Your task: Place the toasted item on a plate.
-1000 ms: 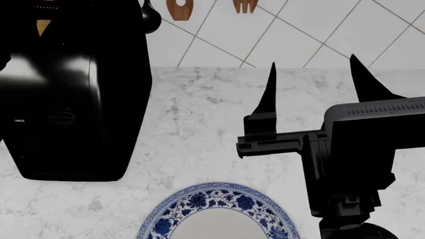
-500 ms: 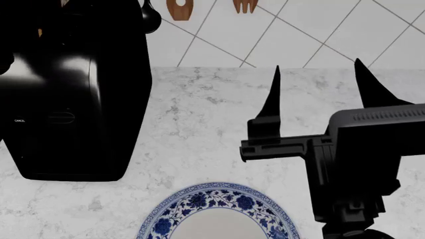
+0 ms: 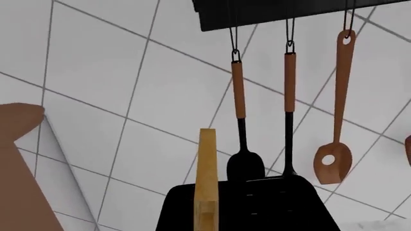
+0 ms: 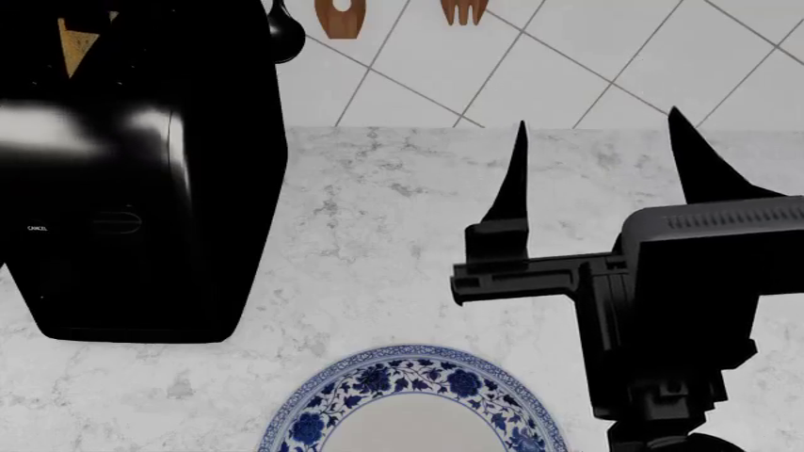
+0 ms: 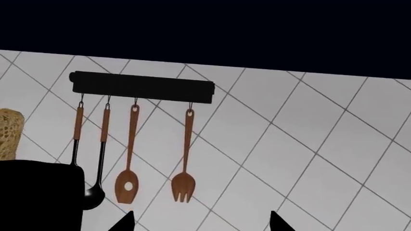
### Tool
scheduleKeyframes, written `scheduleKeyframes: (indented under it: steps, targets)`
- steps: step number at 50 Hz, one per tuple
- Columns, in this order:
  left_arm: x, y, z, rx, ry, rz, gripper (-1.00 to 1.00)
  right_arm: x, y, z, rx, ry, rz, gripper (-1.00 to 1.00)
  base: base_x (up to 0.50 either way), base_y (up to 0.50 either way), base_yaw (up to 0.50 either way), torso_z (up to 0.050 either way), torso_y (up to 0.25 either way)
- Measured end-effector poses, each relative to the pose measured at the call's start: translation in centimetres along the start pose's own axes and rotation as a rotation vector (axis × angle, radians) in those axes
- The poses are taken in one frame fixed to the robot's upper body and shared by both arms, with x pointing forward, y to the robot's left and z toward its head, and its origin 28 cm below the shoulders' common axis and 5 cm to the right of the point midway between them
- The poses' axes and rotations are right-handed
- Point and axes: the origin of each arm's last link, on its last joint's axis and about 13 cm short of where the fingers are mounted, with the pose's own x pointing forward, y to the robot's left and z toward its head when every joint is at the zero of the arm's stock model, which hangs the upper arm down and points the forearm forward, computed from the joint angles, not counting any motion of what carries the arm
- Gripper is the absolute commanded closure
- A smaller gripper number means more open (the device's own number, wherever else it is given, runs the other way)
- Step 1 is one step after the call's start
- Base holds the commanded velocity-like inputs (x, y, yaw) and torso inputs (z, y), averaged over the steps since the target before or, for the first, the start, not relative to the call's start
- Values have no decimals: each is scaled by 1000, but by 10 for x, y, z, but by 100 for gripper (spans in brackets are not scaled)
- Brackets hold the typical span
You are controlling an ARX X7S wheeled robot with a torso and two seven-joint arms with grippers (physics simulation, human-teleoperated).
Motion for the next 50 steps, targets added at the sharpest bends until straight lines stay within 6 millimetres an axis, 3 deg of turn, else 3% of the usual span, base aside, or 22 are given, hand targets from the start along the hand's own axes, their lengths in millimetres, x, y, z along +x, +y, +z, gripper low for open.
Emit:
scheduleKeyframes:
  steps: [25,50]
  targets:
    - [-19,3,27,-9,-85,-7,100,-1,0,2,4,-9,-1,-100,0,0,0,0,0]
    - [-88,-14,33,-48,-194,-143,100,-1,1,3,4,-11,0,-100,0,0,0,0,0]
